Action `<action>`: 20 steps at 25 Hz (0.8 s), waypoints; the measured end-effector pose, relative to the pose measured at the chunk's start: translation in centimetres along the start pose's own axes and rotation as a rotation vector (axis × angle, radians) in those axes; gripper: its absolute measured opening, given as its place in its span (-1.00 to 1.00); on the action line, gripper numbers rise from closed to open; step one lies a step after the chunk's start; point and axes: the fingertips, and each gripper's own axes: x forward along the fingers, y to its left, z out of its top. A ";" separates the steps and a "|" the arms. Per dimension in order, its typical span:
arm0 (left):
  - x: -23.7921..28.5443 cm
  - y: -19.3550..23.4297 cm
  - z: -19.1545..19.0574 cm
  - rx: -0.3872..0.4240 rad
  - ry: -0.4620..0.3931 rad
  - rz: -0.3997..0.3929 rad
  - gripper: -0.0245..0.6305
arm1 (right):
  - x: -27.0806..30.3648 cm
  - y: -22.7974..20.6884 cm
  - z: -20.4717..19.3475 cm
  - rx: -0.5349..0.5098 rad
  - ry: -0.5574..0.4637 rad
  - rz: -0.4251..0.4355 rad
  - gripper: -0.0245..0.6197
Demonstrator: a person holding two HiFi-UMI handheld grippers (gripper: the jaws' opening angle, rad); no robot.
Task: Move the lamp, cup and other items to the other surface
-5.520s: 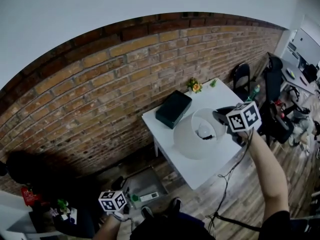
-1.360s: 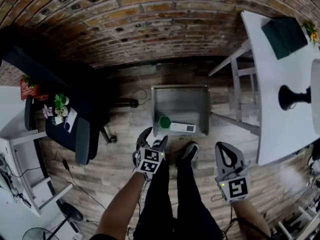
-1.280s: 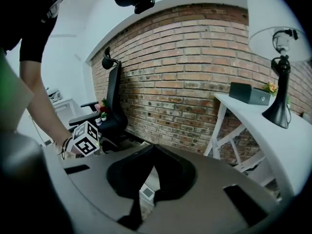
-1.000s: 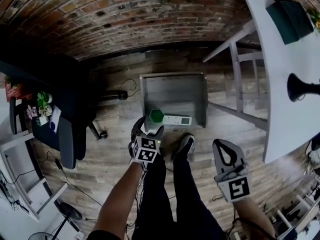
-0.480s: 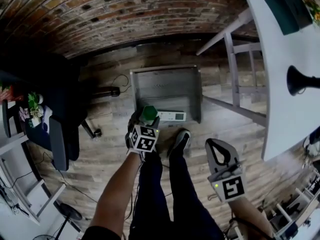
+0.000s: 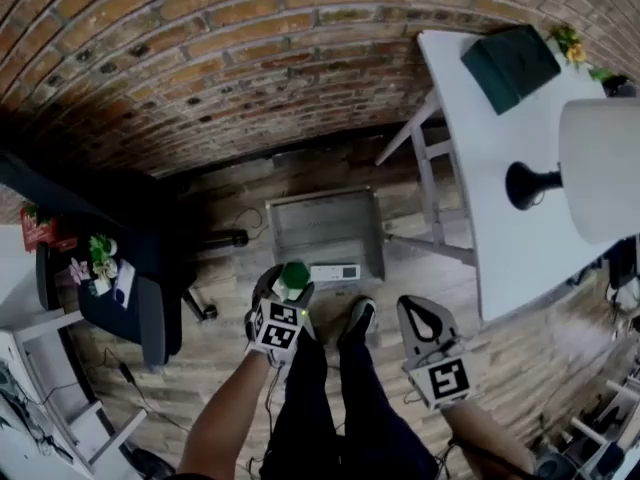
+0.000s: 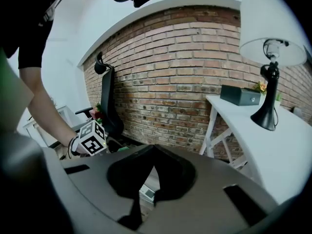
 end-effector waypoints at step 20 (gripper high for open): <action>-26.9 -9.7 18.0 0.174 -0.166 -0.298 0.03 | -18.1 -1.4 13.8 0.201 -0.206 -0.308 -0.91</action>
